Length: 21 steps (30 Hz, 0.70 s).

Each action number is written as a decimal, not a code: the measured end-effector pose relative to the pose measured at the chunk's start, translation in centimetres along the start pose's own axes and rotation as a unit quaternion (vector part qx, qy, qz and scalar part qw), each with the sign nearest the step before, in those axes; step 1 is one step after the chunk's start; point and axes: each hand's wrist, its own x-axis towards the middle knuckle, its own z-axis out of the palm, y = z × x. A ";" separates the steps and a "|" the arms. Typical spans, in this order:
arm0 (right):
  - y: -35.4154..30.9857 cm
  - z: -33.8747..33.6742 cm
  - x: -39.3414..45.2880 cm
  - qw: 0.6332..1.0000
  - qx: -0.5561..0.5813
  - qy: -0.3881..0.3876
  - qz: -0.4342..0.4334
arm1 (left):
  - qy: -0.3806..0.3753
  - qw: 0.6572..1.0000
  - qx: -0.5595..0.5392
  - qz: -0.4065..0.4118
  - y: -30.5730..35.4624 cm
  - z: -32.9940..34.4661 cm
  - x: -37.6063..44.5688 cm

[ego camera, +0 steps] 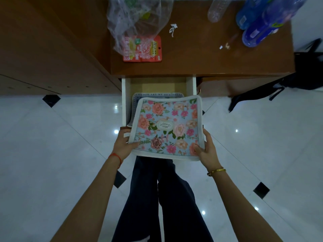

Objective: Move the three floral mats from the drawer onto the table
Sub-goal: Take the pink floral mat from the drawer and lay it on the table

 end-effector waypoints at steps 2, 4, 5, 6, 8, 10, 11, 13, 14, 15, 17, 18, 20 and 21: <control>-0.4 -0.2 -0.3 1.000 -0.012 0.004 -0.005 | -0.015 1.000 0.016 0.016 0.4 -0.1 -0.6; -1.0 -0.4 -0.9 1.000 -0.018 0.009 -0.019 | -0.011 0.999 0.019 0.031 1.0 0.0 -1.5; -1.4 -0.6 -1.3 0.999 -0.019 0.011 -0.025 | -0.009 0.999 0.015 0.035 1.3 0.0 -2.1; -1.8 -0.9 -1.8 0.999 -0.018 0.013 -0.030 | -0.007 0.999 0.012 0.039 1.7 0.0 -2.8; -2.7 -1.4 -3.0 0.999 -0.015 0.018 -0.040 | -0.002 0.999 0.014 0.051 2.4 -0.1 -4.2; -3.8 -1.9 -4.6 0.998 -0.012 0.023 -0.050 | -0.001 0.998 0.020 0.065 3.4 -0.1 -5.9; -4.5 -2.3 -5.5 0.998 -0.009 0.027 -0.056 | -0.002 0.997 0.025 0.071 4.0 -0.2 -6.7; -5.8 -3.0 -7.6 0.997 -0.001 0.032 -0.069 | -0.008 0.996 0.032 0.081 5.2 -0.5 -8.5; -6.4 -3.4 -8.7 0.997 0.001 0.034 -0.074 | -0.014 0.996 0.035 0.086 5.8 -0.6 -9.5; -6.9 -3.7 -9.7 0.996 0.005 0.040 -0.078 | -0.019 0.995 0.038 0.093 6.5 -0.8 -10.4; -7.9 -4.3 -12.0 0.995 0.021 0.053 -0.085 | -0.031 0.993 0.041 0.105 7.8 -1.0 -12.2; -8.4 -4.6 -13.2 0.994 0.030 0.060 -0.088 | -0.038 0.992 0.042 0.110 8.4 -1.2 -13.1; -9.2 -4.8 -15.5 0.991 0.045 0.078 -0.095 | -0.052 0.989 0.048 0.128 9.8 -1.4 -14.7; -9.5 -4.8 -16.6 0.990 0.052 0.087 -0.097 | -0.059 0.987 0.055 0.137 10.5 -1.5 -15.4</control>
